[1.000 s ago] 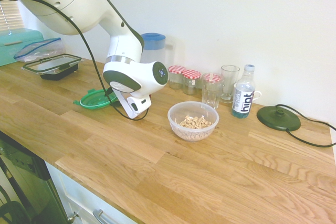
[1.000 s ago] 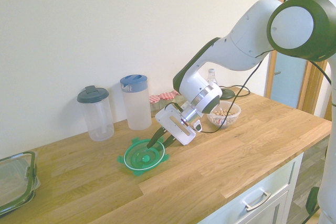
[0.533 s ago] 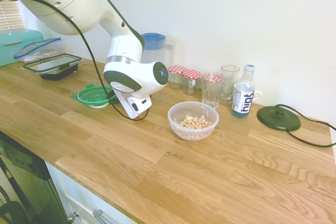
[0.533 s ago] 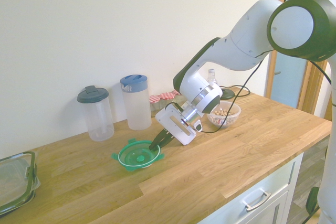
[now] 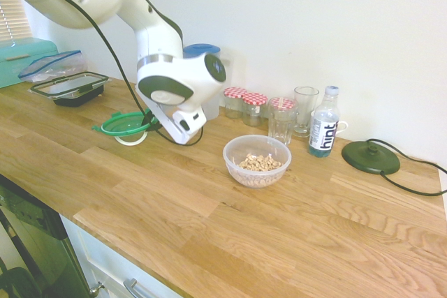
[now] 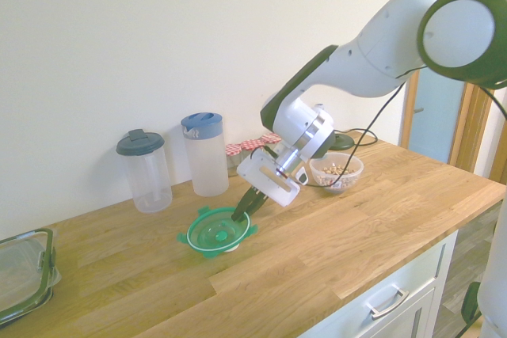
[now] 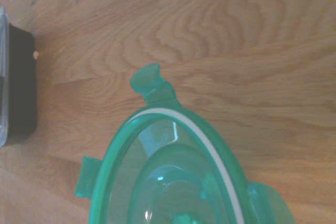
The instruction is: Cover the lid of food container
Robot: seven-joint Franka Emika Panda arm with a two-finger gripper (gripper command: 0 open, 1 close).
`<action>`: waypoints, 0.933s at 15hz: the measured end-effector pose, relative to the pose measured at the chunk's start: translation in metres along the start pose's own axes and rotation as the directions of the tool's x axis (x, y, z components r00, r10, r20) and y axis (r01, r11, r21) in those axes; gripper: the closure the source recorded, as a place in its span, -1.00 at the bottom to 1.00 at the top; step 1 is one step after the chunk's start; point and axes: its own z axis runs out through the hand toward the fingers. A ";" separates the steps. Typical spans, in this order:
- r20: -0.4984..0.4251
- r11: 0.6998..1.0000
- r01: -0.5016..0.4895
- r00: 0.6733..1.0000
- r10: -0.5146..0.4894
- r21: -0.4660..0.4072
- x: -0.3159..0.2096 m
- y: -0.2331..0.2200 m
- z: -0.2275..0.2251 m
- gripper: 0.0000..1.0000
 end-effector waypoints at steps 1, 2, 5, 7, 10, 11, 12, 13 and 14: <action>-0.044 0.998 0.015 0.999 -0.017 -0.055 -0.015 -0.012 -0.021 1.00; -0.091 0.994 0.026 0.995 -0.036 -0.110 -0.031 -0.023 -0.043 1.00; -0.229 0.954 0.024 0.969 -0.096 -0.298 -0.065 -0.042 -0.132 1.00; -0.315 0.911 -0.004 0.939 -0.139 -0.412 -0.073 -0.048 -0.196 1.00; -0.432 0.834 -0.071 0.877 -0.208 -0.547 -0.068 -0.055 -0.251 1.00; -0.460 0.804 -0.095 0.856 -0.235 -0.587 -0.062 -0.055 -0.258 1.00; -0.483 0.767 -0.122 0.835 -0.263 -0.630 -0.054 -0.053 -0.262 1.00; -0.502 0.728 -0.149 0.813 -0.295 -0.669 -0.047 -0.053 -0.267 1.00; -0.521 0.688 -0.176 0.786 -0.332 -0.704 -0.041 -0.053 -0.275 1.00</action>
